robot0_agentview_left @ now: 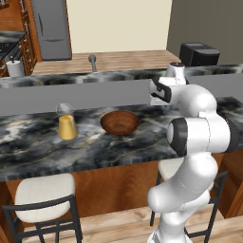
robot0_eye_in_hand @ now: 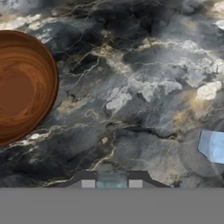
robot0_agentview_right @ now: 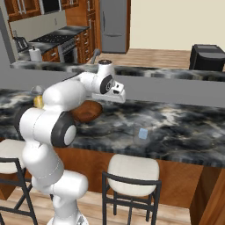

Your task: There are two ice cubes in the ice bowl. Place both ice cubes in the glass cup.

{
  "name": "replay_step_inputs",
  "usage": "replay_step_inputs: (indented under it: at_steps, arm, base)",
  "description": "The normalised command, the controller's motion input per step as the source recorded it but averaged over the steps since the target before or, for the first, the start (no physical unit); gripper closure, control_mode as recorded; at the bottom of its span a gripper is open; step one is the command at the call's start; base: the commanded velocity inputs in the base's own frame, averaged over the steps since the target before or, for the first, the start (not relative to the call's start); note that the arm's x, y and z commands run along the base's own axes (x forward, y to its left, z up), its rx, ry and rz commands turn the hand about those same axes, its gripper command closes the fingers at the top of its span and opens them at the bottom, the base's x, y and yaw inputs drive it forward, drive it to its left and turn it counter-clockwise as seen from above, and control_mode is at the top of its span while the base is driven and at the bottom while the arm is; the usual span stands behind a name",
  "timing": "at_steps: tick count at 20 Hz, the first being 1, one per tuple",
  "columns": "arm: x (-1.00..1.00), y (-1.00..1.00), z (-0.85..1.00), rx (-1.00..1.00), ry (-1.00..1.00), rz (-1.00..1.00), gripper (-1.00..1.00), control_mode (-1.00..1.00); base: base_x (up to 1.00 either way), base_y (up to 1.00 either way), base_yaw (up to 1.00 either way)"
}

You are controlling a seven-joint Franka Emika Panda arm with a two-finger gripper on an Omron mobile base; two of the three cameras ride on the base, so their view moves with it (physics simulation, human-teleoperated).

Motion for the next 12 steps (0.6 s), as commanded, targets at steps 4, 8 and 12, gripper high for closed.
replay_step_inputs:
  at_steps: [4,8,12]
  arm:
    - [0.00,0.00,0.00,0.00,0.03,0.00,1.00,-1.00]
    - [0.00,-0.43,0.00,0.00,0.12,-0.03,1.00,-1.00]
    - [0.02,-0.78,0.00,0.00,0.18,-0.08,1.00,-1.00]
  base:
    - [0.00,0.00,0.00]
    - [0.00,0.00,0.00]
    - [0.00,0.00,0.00]
